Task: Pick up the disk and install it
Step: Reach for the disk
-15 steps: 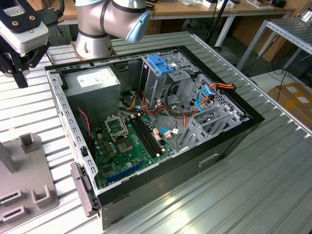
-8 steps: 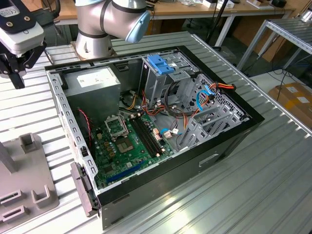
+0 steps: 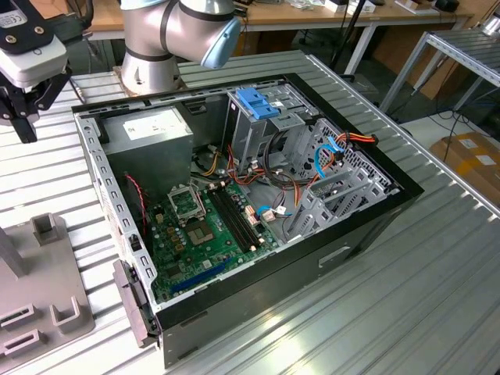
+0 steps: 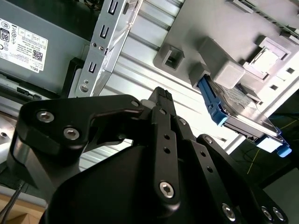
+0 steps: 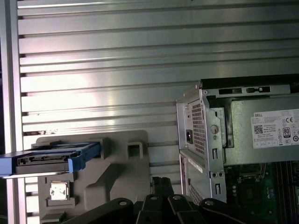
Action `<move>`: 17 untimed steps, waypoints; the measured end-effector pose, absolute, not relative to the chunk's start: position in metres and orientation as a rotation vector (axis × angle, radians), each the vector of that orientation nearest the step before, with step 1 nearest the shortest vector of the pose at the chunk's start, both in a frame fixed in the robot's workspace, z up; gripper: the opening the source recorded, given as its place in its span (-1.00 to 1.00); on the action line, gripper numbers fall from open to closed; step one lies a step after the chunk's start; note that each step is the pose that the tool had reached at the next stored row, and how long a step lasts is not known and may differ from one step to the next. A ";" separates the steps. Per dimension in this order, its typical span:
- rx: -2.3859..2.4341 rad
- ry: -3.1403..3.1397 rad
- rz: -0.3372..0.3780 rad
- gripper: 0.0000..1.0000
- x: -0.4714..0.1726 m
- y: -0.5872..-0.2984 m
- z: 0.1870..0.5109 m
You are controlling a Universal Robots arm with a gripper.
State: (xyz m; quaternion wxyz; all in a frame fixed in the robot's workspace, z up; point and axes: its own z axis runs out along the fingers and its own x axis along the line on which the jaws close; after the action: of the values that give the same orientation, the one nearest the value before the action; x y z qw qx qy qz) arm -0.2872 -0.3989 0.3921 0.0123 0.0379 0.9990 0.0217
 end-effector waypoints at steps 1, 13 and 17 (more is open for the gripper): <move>0.118 3.114 0.068 -0.79 -0.288 -0.399 0.392; 0.118 3.114 0.067 -0.79 -0.303 -0.399 0.391; 0.118 3.114 0.068 -0.79 -0.308 -0.399 0.391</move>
State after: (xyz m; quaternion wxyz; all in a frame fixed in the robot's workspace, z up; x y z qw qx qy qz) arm -0.3079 -0.3989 0.3912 0.0123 0.0378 0.9990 0.0217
